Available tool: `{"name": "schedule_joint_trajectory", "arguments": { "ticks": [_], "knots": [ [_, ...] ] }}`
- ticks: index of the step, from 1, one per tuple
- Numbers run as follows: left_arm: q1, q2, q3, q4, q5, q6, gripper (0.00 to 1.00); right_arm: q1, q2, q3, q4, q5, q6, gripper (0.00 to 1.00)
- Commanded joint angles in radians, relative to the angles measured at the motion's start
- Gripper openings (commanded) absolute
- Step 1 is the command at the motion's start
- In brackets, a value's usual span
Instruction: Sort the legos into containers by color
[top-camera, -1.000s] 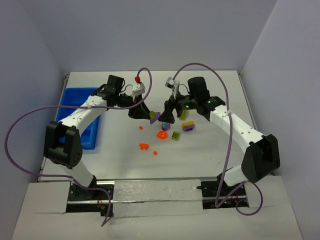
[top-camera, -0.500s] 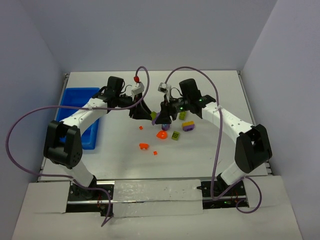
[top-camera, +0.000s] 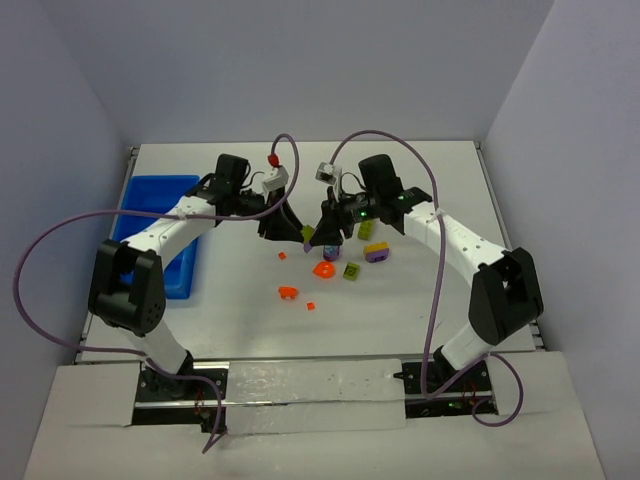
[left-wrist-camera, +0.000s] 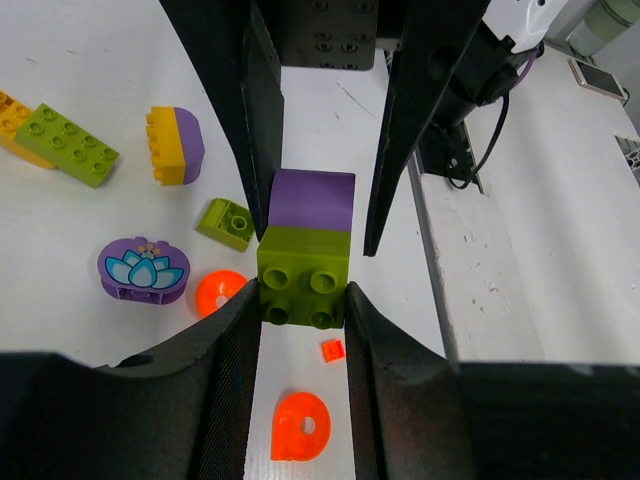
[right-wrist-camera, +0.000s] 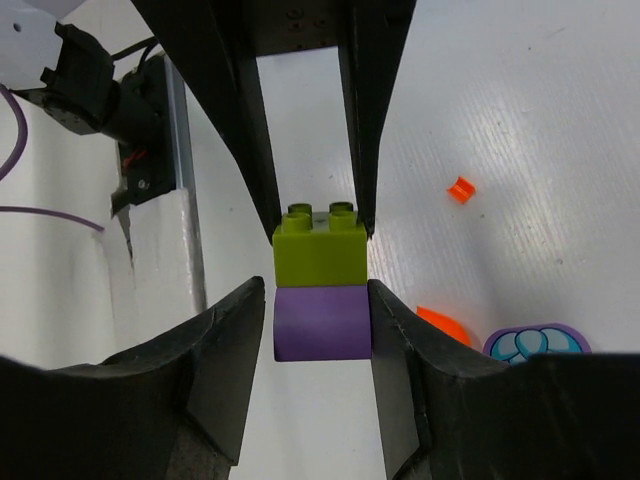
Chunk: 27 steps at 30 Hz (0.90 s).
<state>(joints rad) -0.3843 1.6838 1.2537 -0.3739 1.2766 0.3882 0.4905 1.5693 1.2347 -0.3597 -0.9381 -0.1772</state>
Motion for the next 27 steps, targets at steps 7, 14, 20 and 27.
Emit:
{"name": "schedule_joint_trajectory", "arguments": {
  "ticks": [7, 14, 20, 27],
  "knots": [
    [-0.001, 0.024, 0.040, -0.053, 0.033, 0.072, 0.00, 0.019, 0.023, 0.064, 0.007, -0.042, -0.017, 0.49],
    [0.000, 0.028, 0.042, -0.037, 0.036, 0.058, 0.00, 0.026, 0.041, 0.077, -0.036, -0.038, -0.049, 0.63],
    [0.005, 0.030, 0.041, -0.032, 0.041, 0.052, 0.00, 0.030, 0.041, 0.071, -0.041, -0.034, -0.059, 0.46],
    [0.068, 0.028, 0.050, 0.009, 0.029, -0.013, 0.00, 0.036, 0.061, 0.075, -0.055, 0.017, -0.084, 0.00]
  ]
}}
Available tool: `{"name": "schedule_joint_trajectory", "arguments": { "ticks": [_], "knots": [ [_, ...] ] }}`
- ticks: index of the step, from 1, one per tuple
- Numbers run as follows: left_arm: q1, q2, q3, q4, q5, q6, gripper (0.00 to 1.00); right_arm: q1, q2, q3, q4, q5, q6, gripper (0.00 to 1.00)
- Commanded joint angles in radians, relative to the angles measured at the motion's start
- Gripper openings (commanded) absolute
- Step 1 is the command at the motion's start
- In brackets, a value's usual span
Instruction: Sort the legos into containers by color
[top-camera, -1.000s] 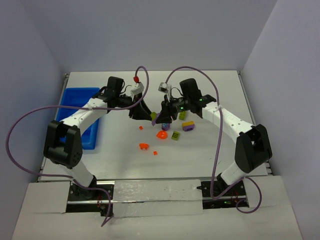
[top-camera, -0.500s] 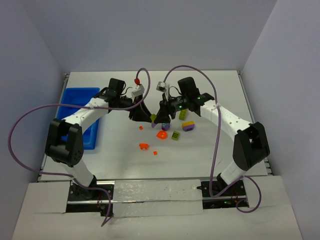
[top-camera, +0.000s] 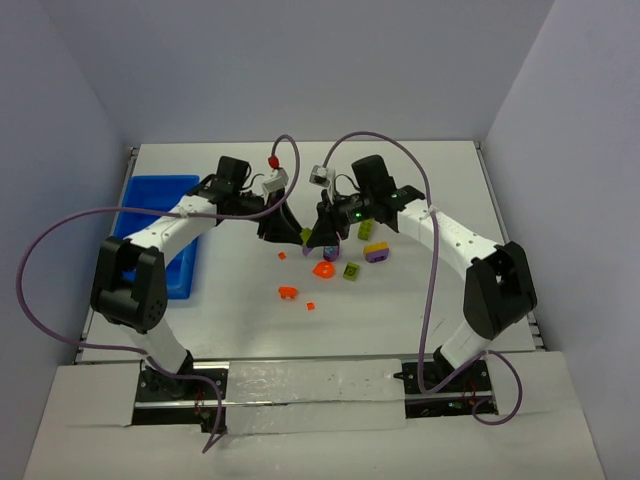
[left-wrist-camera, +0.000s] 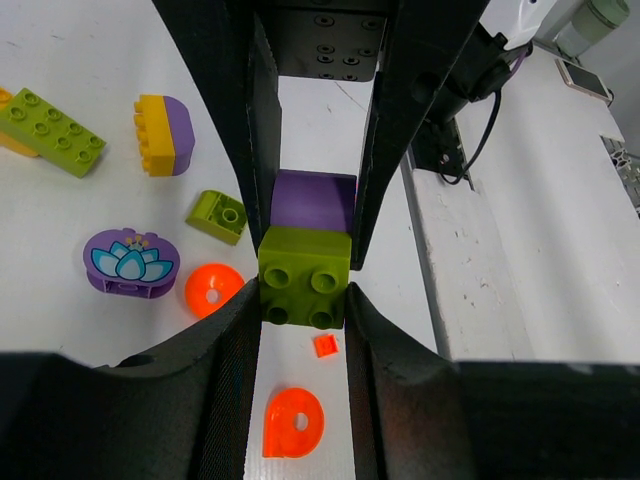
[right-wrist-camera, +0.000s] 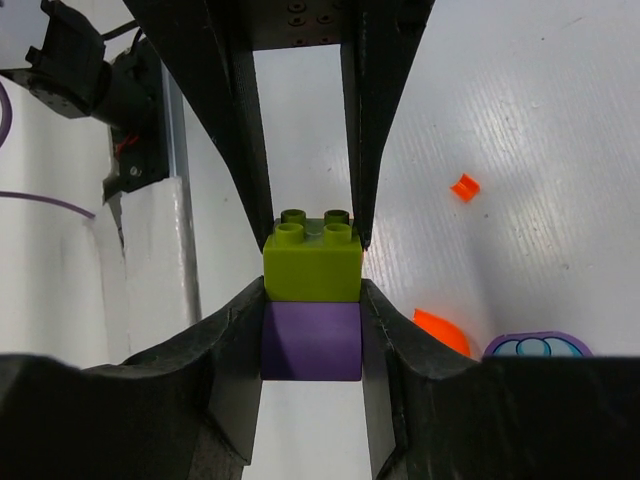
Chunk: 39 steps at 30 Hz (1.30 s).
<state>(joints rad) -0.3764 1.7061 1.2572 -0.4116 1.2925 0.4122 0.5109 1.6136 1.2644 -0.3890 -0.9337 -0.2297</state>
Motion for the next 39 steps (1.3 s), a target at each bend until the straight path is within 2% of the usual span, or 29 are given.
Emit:
{"name": "schedule_joint_trajectory", "arguments": {
  "ticks": [1, 7, 12, 13, 14, 16, 19, 21, 24, 29, 34, 37, 39],
  "knots": [
    [0.065, 0.006, 0.048, 0.043, 0.008, -0.040, 0.00, 0.015, 0.021, 0.046, -0.028, 0.016, -0.036, 0.00],
    [0.247, 0.038, 0.174, -0.135, -0.057, 0.034, 0.00, 0.015, 0.066, 0.068, -0.033, 0.068, -0.057, 0.00],
    [0.374, 0.027, 0.209, -0.175, -0.081, 0.060, 0.00, 0.032, 0.147, 0.123, -0.025, 0.139, -0.051, 0.00],
    [0.420, 0.020, 0.212, -0.146, -0.128, 0.021, 0.00, 0.037, 0.181, 0.144, -0.016, 0.170, -0.040, 0.00],
    [0.422, 0.019, 0.212, -0.143, -0.134, 0.018, 0.00, 0.043, 0.183, 0.145, -0.006, 0.210, -0.022, 0.00],
    [0.464, -0.005, 0.202, -0.062, -0.318, -0.070, 0.00, 0.060, 0.238, 0.184, 0.007, 0.305, 0.011, 0.00],
    [0.476, -0.020, 0.182, 0.029, -0.649, -0.178, 0.00, 0.079, 0.294, 0.223, 0.041, 0.427, 0.065, 0.00],
    [0.490, -0.006, 0.188, 0.063, -0.794, -0.235, 0.00, 0.098, 0.321, 0.247, 0.062, 0.516, 0.087, 0.00],
    [0.513, 0.018, 0.208, 0.071, -0.879, -0.278, 0.00, 0.121, 0.355, 0.288, 0.057, 0.621, 0.095, 0.00],
    [0.530, 0.090, 0.270, 0.040, -1.027, -0.323, 0.00, 0.150, 0.408, 0.325, 0.021, 0.698, 0.086, 0.00],
    [0.532, 0.111, 0.265, 0.036, -1.099, -0.334, 0.00, 0.159, 0.416, 0.306, 0.021, 0.720, 0.087, 0.08],
    [0.539, 0.132, 0.275, 0.027, -1.130, -0.343, 0.00, 0.161, 0.431, 0.311, 0.007, 0.732, 0.089, 0.09],
    [0.540, 0.163, 0.295, 0.009, -1.158, -0.342, 0.02, 0.162, 0.440, 0.313, -0.001, 0.734, 0.091, 0.15]
  ]
}}
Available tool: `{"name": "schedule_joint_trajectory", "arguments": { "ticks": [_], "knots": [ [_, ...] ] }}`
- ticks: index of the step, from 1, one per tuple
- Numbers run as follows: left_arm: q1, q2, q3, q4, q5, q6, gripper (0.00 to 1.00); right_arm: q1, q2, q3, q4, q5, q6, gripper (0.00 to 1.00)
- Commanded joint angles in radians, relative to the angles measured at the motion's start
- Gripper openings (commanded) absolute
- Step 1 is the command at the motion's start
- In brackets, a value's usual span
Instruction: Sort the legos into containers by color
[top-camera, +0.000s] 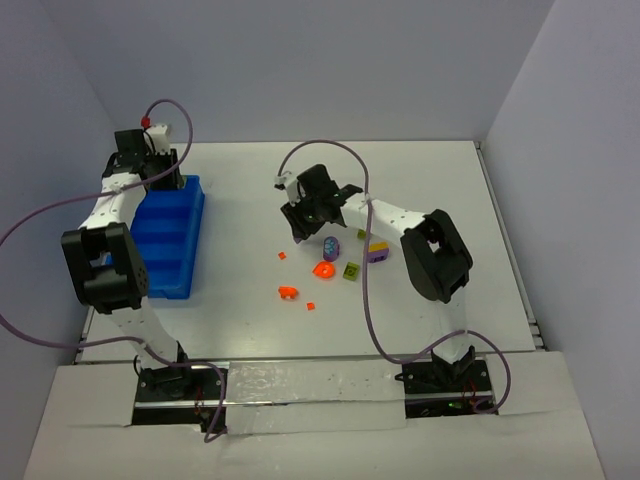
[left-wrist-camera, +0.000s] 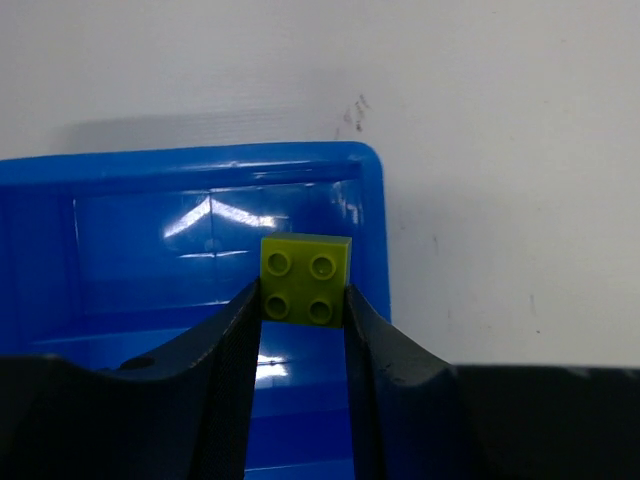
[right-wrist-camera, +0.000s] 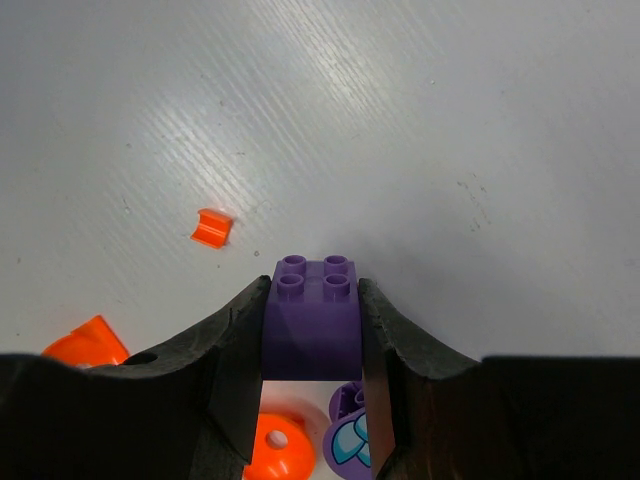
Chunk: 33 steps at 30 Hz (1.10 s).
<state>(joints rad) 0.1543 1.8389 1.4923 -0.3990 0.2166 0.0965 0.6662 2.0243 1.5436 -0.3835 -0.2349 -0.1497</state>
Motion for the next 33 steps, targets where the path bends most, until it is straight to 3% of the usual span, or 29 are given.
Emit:
{"name": "schedule_joint_trajectory", "arguments": {
  "ticks": [1, 4, 5, 6, 13, 15, 18, 20, 24, 30, 33],
  "knots": [
    [0.010, 0.041, 0.066, -0.011, -0.089, -0.026, 0.04, 0.007, 0.031, 0.034, -0.008, 0.033, 0.012, 0.18],
    [0.011, 0.071, 0.081, -0.034, -0.100, -0.029, 0.09, 0.009, 0.020, 0.023, -0.009, 0.029, 0.013, 0.41],
    [0.011, 0.077, 0.082, -0.034, -0.102, -0.030, 0.09, 0.009, 0.016, 0.022, -0.008, 0.029, 0.013, 0.43],
    [0.013, 0.082, 0.083, -0.035, -0.105, -0.027, 0.10, 0.009, 0.012, 0.019, -0.009, 0.029, 0.017, 0.56],
    [0.012, 0.107, 0.078, -0.044, -0.118, -0.023, 0.21, 0.007, -0.103, -0.011, -0.006, 0.015, 0.052, 0.88],
    [0.012, 0.109, 0.073, -0.044, -0.118, -0.023, 0.26, 0.005, -0.133, -0.012, -0.007, 0.020, 0.062, 0.89],
    [0.011, 0.103, 0.060, -0.037, -0.114, -0.025, 0.43, -0.016, -0.210, -0.017, -0.005, 0.029, 0.094, 0.98],
    [0.012, 0.095, 0.053, -0.030, -0.113, -0.026, 0.63, -0.055, -0.240, -0.021, -0.003, 0.029, 0.115, 0.98],
    [0.010, 0.073, 0.074, -0.022, -0.108, -0.024, 0.80, -0.193, -0.287, -0.053, 0.004, 0.008, 0.211, 0.98],
    [-0.007, 0.023, 0.146, -0.038, -0.097, -0.012, 0.84, -0.312, -0.279, -0.076, -0.036, 0.039, 0.192, 0.94],
    [-0.034, -0.029, 0.135, -0.007, -0.109, 0.008, 0.84, -0.351, -0.263, -0.092, -0.053, 0.057, 0.178, 0.87]
  ]
}}
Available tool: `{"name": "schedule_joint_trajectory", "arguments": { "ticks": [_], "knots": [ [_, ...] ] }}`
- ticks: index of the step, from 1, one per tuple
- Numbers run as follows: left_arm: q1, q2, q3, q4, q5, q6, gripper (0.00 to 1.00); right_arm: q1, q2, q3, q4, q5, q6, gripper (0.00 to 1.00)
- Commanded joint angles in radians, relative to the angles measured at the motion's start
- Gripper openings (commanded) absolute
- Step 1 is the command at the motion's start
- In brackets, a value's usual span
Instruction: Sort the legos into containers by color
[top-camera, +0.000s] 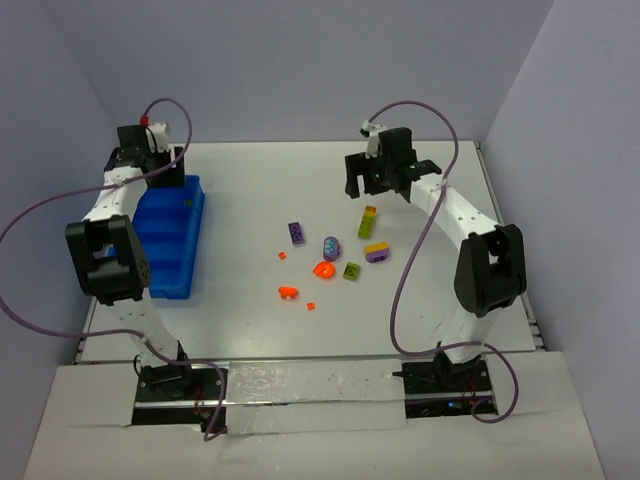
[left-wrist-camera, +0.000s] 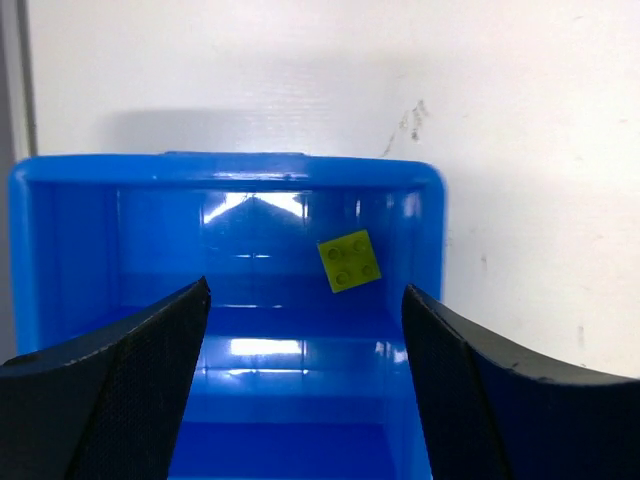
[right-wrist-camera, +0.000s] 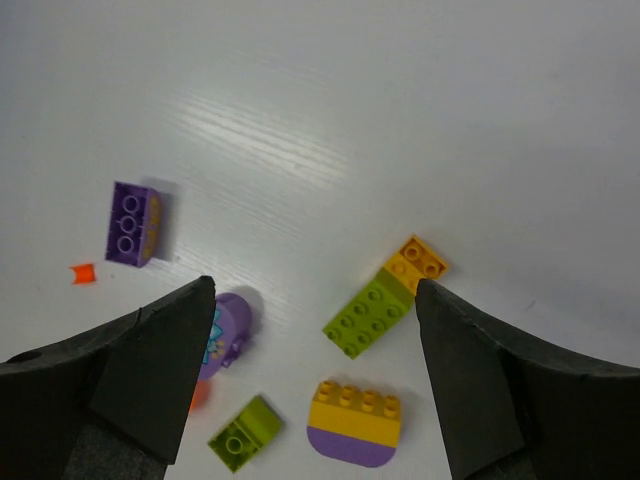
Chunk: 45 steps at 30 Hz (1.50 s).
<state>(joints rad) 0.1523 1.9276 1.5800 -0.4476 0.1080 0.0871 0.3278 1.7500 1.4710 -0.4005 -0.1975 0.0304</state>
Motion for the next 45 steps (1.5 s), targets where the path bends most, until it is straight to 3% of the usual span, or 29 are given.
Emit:
{"name": "schedule_joint_trajectory", "arguments": {
  "ticks": [1, 4, 7, 10, 13, 17, 33, 36, 39, 43, 45],
  "knots": [
    [-0.050, -0.148, 0.028, 0.059, -0.006, 0.023, 0.84, -0.019, 0.016, -0.026, -0.043, 0.031, -0.011, 0.85],
    [-0.087, -0.191, -0.010, 0.079, -0.012, 0.032, 0.84, -0.027, 0.031, -0.045, -0.046, 0.060, -0.020, 0.84],
    [-0.124, -0.224, -0.060, 0.098, -0.046, 0.042, 0.84, -0.036, 0.057, -0.029, -0.085, 0.129, 0.026, 0.70],
    [-0.142, -0.259, -0.102, 0.130, -0.058, 0.039, 0.84, -0.034, 0.073, -0.028, -0.128, 0.172, 0.137, 0.65],
    [-0.142, -0.277, -0.125, 0.148, -0.060, 0.023, 0.84, -0.024, 0.089, -0.042, -0.157, 0.195, 0.251, 0.69],
    [-0.143, -0.294, -0.145, 0.156, -0.061, 0.017, 0.84, -0.003, 0.128, -0.023, -0.207, 0.264, 0.351, 0.66],
    [-0.143, -0.304, -0.192, 0.185, -0.045, 0.017, 0.84, 0.027, 0.279, 0.058, -0.258, 0.290, 0.425, 0.65],
    [-0.142, -0.302, -0.193, 0.186, -0.045, 0.021, 0.84, 0.027, 0.291, 0.063, -0.258, 0.283, 0.428, 0.59],
    [-0.143, -0.306, -0.194, 0.190, -0.050, 0.027, 0.84, 0.026, 0.296, 0.059, -0.260, 0.286, 0.428, 0.43],
    [-0.142, -0.306, -0.188, 0.185, -0.049, 0.030, 0.84, 0.023, 0.277, 0.046, -0.261, 0.279, 0.418, 0.32],
    [-0.142, -0.308, -0.180, 0.172, -0.029, 0.033, 0.84, 0.023, 0.245, 0.022, -0.259, 0.254, 0.397, 0.21]
  ]
}}
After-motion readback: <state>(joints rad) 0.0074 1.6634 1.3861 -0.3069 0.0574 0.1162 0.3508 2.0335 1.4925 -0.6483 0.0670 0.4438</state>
